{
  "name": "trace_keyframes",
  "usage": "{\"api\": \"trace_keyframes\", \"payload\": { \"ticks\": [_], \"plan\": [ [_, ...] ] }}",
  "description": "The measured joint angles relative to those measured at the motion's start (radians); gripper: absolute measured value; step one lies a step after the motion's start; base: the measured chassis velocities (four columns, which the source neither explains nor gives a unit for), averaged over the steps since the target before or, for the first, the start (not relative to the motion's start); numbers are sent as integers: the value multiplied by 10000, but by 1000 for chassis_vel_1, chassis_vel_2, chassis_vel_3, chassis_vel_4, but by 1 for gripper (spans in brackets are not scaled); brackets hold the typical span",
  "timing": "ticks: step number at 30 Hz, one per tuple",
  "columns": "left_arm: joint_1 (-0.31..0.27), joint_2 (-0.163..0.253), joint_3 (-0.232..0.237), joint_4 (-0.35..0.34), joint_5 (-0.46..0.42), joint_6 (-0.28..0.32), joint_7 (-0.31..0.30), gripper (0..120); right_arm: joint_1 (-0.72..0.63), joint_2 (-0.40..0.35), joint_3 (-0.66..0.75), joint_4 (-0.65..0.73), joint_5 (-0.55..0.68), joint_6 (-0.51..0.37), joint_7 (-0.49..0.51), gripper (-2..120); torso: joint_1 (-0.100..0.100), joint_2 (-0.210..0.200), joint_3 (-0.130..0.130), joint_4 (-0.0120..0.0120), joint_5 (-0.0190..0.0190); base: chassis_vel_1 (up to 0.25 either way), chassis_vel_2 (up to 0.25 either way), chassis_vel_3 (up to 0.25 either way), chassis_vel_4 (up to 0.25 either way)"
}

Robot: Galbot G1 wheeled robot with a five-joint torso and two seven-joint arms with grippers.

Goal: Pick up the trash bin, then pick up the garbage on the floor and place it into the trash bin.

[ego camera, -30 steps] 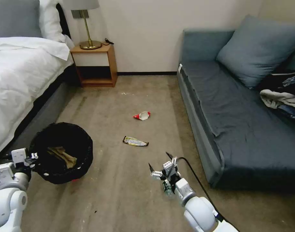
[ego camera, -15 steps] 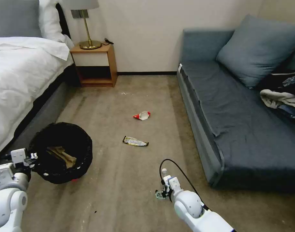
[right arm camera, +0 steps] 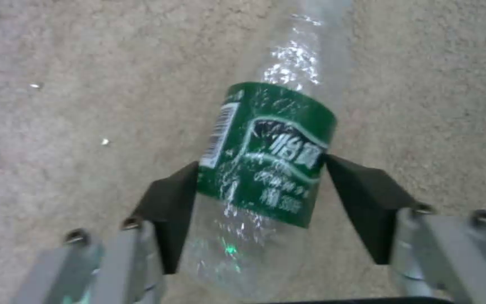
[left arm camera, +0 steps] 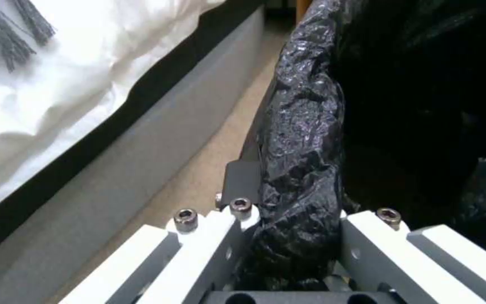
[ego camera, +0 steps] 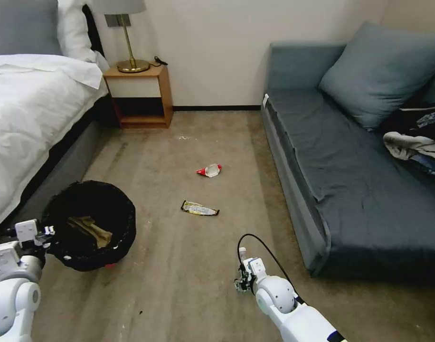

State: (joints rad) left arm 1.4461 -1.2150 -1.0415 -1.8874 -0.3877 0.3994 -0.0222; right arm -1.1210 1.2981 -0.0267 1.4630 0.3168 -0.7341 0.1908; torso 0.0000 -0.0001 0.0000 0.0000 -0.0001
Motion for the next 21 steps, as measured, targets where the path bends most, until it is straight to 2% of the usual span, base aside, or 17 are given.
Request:
{"api": "trace_keyframes", "payload": {
  "ticks": [2,3,6,8,10,11,13,14,15,16,18,19,21],
  "plan": [
    [4,-13,7,-1,4,0,-4,5,2,-10,17,-38,-166,23,-39,49,0,0,0,1,1,0,0,0,0],
    [4,-13,7,-1,4,0,-4,5,2,-10,17,-38,-166,23,-39,49,0,0,0,1,1,0,0,0,0],
    [15,-46,37,-17,17,0,-4,5,-20,-72,21,-12,-306,185,-72,35,0,0,0,0,1,0,0,0,0],
    [19,-60,52,-40,24,0,-5,5,-39,-100,21,33,-354,335,-81,31,0,0,0,0,0,0,0,0,0],
    [45,-91,122,-80,33,-1,-5,5,-97,-169,61,436,-384,993,-214,24,0,0,0,-2,1,0,0,0,0],
    [45,-91,122,-80,33,-1,-5,5,-97,-169,61,436,-384,993,-214,24,0,0,0,-2,1,0,0,0,0],
    [115,-146,272,-129,121,0,17,5,-103,-244,123,1160,-239,1701,-416,19,0,0,0,0,2,0,0,0,0],
    [115,-146,272,-129,121,0,17,5,-103,-244,123,1160,-239,1701,-416,19,0,0,0,0,2,0,0,0,0],
    [191,-222,444,-197,223,0,49,5,-65,-340,123,1721,4,2196,-595,15,0,0,0,1,1,0,0,0,0],
    [201,-234,469,-209,232,0,52,5,-56,-354,121,1796,40,2268,-627,15,0,0,0,0,1,0,0,0,0],
    [279,-423,834,-411,324,39,87,5,152,-506,-87,2697,636,3581,-1093,14,0,0,0,-1,-1,0,0,0,0],
    [279,-423,834,-411,324,39,87,5,152,-506,-87,2697,636,3581,-1093,14,0,0,0,-1,-1,0,0,0,0],
    [262,-534,1064,-568,325,166,107,5,433,-526,-539,3128,1121,4593,-1365,14,0,0,0,-2,-1,0,0,0,0]
  ]
}}
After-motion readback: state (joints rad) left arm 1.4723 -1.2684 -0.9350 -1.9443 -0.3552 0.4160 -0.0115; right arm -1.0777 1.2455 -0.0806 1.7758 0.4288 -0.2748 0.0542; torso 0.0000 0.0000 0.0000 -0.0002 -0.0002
